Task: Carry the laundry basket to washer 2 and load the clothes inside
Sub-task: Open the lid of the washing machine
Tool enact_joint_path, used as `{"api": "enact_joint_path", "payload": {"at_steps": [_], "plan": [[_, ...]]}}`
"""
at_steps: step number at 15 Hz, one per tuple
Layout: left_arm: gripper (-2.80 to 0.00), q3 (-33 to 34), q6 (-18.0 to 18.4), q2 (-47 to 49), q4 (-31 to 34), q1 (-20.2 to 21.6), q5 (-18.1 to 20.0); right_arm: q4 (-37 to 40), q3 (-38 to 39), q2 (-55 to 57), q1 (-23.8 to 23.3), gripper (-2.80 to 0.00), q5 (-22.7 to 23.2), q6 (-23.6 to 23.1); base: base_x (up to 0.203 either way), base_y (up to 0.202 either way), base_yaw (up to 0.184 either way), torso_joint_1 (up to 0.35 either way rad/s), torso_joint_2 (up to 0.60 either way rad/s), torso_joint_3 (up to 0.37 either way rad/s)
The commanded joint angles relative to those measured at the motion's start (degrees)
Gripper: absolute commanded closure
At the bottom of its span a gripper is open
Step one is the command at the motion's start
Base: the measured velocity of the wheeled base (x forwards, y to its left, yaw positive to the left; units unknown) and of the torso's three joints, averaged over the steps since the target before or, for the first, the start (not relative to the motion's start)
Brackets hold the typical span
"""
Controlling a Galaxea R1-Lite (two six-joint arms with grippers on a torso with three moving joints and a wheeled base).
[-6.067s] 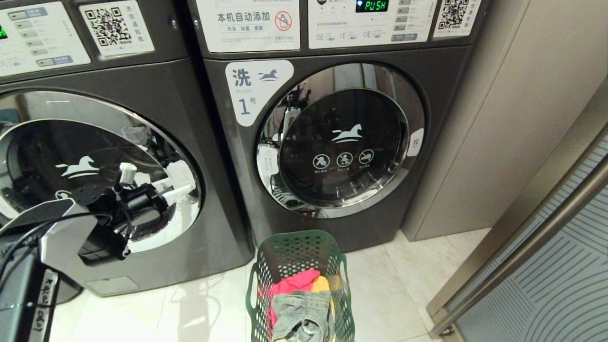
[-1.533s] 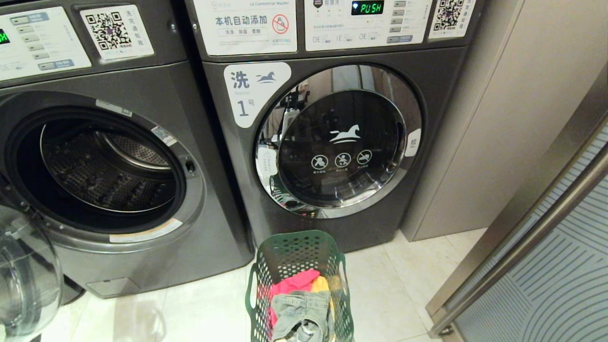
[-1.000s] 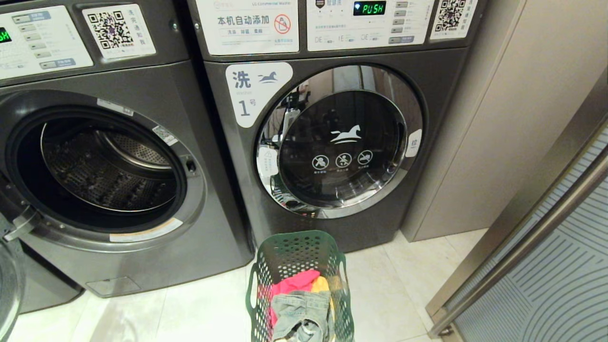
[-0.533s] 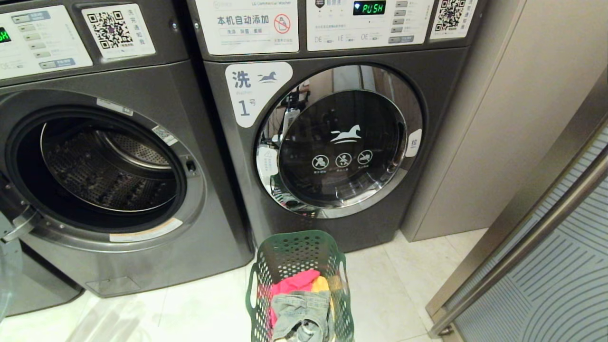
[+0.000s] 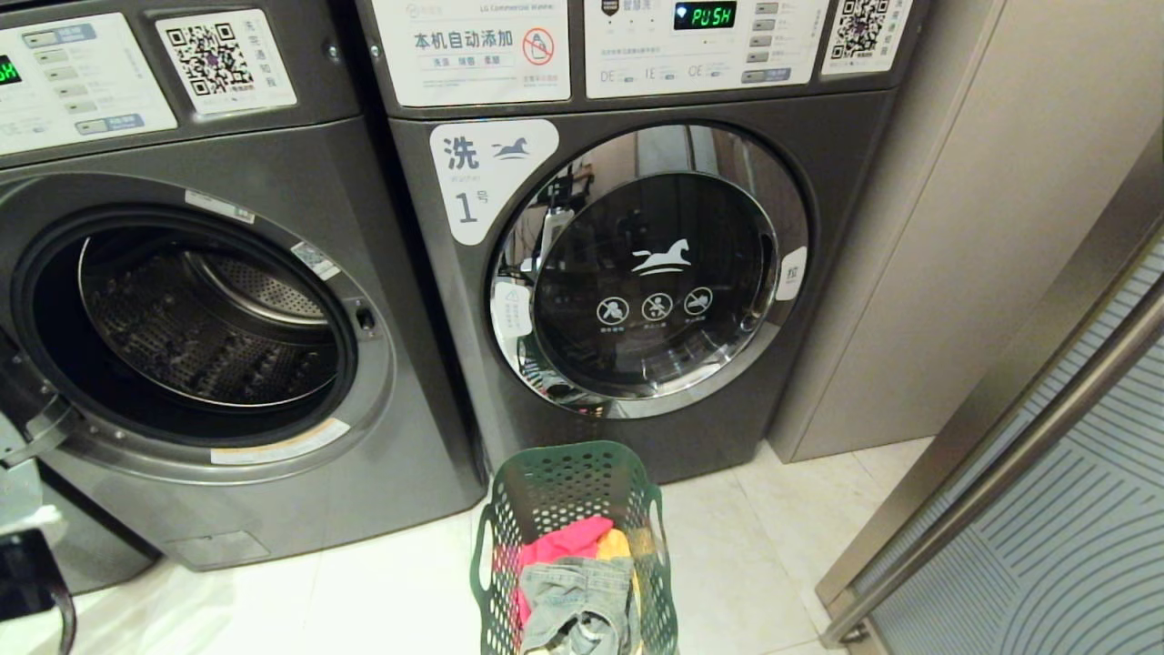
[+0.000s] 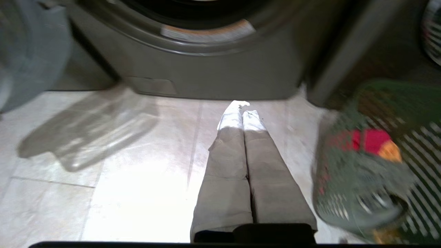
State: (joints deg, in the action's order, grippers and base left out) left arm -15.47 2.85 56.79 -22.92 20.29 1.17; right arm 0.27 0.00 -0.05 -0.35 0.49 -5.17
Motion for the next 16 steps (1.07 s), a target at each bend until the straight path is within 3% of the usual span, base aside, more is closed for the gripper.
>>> {"api": "enact_joint_path", "payload": {"at_steps": [1, 4, 6, 8, 12, 16], "plan": [[0.0, 9.57, -0.25, -17.05, 1.14, -4.8, 1.05, 0.0, 0.0, -0.04, 0.0, 0.0, 0.04, -0.03, 0.0, 0.0, 0.0, 0.0, 0.0, 0.0], [0.0, 13.76, -1.06, -33.23, 12.57, -8.57, 3.16, 0.0, 0.0, -0.04, 0.0, 0.0, -0.05, -0.02, 0.0, 0.0, 0.0, 0.0, 0.0, 0.0], [0.0, 14.89, -0.27, -39.69, 17.26, -13.82, 3.5, 0.0, 0.0, -0.04, 0.0, 0.0, 0.0, -0.02, 0.0, 0.0, 0.0, 0.0, 0.0, 0.0], [0.0, 16.03, 6.53, -40.89, 18.33, -15.46, 0.76, 0.0, 0.0, -0.04, 0.0, 0.0, 0.04, -0.02, 0.0, 0.0, 0.0, 0.0, 0.0, 0.0], [0.0, 16.08, 7.29, -36.44, 18.7, -15.76, 1.06, 0.0, 0.0, -0.04, 0.0, 0.0, 0.04, -0.02, 0.0, 0.0, 0.0, 0.0, 0.0, 0.0], [0.0, 15.96, 6.58, -47.63, 20.91, -18.61, 2.42, 0.0, 0.0, -0.04, 0.0, 0.0, -0.04, -0.02, 0.0, 0.0, 0.0, 0.0, 0.0, 0.0]]}}
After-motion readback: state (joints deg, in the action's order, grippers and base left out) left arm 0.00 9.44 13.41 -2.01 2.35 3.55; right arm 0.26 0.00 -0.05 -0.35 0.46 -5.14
